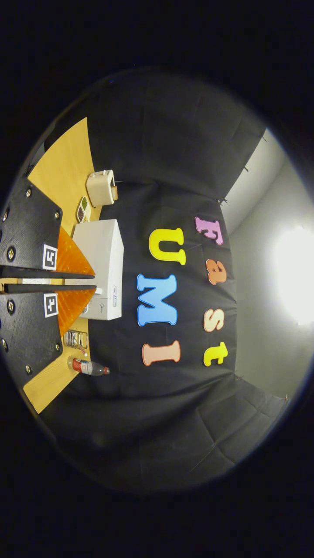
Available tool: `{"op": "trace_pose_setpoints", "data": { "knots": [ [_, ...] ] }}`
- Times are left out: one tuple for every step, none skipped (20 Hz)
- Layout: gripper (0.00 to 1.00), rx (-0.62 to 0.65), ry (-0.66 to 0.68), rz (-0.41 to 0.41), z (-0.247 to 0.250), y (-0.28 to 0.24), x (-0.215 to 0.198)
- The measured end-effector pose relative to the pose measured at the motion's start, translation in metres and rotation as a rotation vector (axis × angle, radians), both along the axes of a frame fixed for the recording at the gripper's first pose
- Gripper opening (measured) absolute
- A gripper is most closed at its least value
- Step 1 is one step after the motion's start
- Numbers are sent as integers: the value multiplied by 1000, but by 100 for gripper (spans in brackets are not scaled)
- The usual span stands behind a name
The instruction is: Open the microwave, put the food inside, and close the microwave door.
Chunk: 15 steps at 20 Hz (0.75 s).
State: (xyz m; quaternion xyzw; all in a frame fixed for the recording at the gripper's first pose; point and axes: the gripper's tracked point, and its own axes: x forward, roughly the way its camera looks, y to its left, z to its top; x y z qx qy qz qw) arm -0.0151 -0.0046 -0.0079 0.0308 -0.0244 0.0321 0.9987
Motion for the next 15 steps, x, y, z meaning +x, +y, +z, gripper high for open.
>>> {"op": "trace_pose_setpoints", "data": {
  "knots": [
    [5,-6,10,8,1,2,-2],
    [26,-19,14,22,-3,6,-5],
    [47,-29,22,24,-4,7,-7],
    [55,-42,41,22,-7,8,-9],
    [69,-65,60,22,-10,9,-11],
    [83,-89,53,5,-7,9,-14],
    [96,-108,36,-12,-2,8,-15],
    [96,-117,24,-34,2,6,-16],
    [96,-115,15,-42,4,6,-18],
    [96,-105,11,-32,3,11,-20],
    [96,-91,13,-14,3,15,-21],
    [96,-79,17,2,3,18,-21],
    [96,-71,22,12,3,18,-20],
    [96,-68,24,10,4,15,-20],
    [96,-69,24,1,4,12,-20]
  ]
}}
